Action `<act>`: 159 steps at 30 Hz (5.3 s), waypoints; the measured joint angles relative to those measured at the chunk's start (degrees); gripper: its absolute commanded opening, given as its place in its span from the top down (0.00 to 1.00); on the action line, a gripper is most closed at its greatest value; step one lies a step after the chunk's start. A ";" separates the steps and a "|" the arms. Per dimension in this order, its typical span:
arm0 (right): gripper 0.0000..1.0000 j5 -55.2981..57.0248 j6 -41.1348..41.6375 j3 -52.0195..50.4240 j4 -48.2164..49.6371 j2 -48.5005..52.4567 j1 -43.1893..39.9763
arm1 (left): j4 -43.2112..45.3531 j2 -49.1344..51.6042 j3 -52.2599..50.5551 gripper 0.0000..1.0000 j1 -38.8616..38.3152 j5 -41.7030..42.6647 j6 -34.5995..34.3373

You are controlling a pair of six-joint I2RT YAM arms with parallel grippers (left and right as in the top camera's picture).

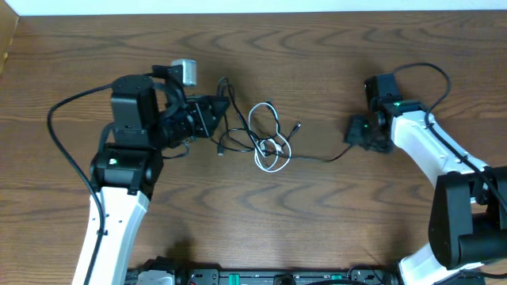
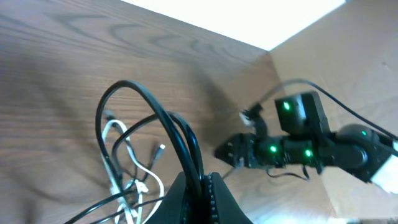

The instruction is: Untangle cables

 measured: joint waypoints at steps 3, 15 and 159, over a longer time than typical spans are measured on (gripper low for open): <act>0.19 -13.00 -7.37 0.00 4.07 0.00 2.73 | 1.14 0.00 0.02 0.92 -3.19 0.04 0.00; 0.15 -30.80 -16.59 0.00 12.11 0.00 12.52 | 4.55 0.00 0.00 0.93 -9.25 0.09 0.02; 0.23 -46.16 -51.06 -0.44 3.98 -2.14 15.54 | 9.51 -3.96 0.00 0.93 -10.29 3.21 -1.77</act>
